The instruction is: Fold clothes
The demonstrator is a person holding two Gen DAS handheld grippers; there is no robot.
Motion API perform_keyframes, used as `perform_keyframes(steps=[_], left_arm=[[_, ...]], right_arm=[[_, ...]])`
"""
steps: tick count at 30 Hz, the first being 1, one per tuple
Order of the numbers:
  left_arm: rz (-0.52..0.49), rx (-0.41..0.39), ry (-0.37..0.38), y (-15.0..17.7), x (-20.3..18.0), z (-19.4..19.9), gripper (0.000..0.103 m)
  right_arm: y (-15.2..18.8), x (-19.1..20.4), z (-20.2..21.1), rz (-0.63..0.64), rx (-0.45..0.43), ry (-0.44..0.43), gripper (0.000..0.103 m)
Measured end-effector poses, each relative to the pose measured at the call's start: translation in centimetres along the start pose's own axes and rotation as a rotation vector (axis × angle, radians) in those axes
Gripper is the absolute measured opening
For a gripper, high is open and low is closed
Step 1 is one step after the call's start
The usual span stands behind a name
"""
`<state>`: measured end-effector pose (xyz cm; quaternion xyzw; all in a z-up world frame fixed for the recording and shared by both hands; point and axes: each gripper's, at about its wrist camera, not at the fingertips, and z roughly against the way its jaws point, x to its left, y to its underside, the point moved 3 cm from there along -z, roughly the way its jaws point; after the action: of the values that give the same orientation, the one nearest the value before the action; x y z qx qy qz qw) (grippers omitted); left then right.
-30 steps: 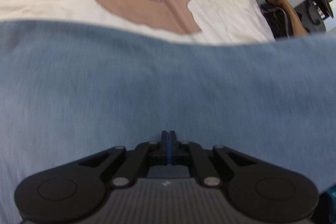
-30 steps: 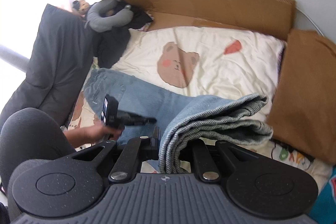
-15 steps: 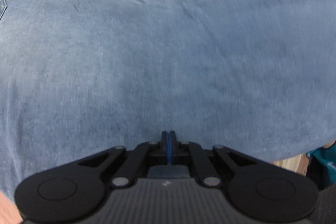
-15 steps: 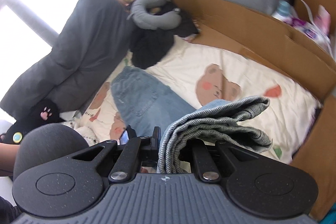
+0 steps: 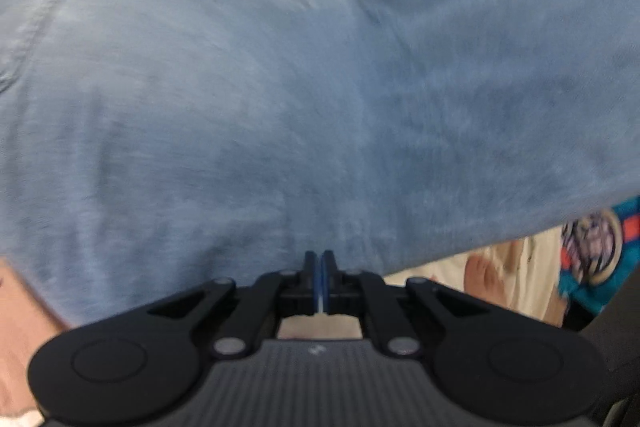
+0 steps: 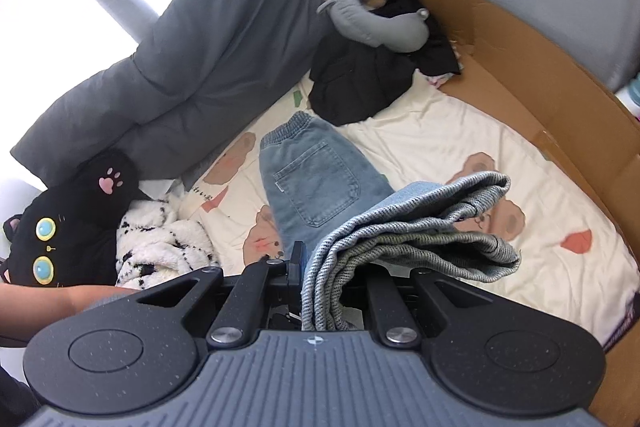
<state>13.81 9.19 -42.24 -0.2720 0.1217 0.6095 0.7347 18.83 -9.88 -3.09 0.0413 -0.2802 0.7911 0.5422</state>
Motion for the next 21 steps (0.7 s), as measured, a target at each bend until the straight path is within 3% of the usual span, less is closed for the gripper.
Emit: perform_keyframes(steps=[5, 9, 21], left_arm=[[0.101, -0.174, -0.021, -0.4, 2.4, 4.4, 0.002], [0.18, -0.256, -0.043, 1.5, 3.5, 7.2, 0.002], [0.338, -0.353, -0.084, 3.2, 6.8, 10.5, 0.004]], right_arm=[[-2.7, 1.2, -2.7, 0.046, 0.04, 0.0, 0.008], [-4.7, 2.3, -5.0, 0.088, 0.073, -0.012, 0.008], [-8.3, 3.7, -11.4, 0.084, 0.108, -0.053, 0.008]])
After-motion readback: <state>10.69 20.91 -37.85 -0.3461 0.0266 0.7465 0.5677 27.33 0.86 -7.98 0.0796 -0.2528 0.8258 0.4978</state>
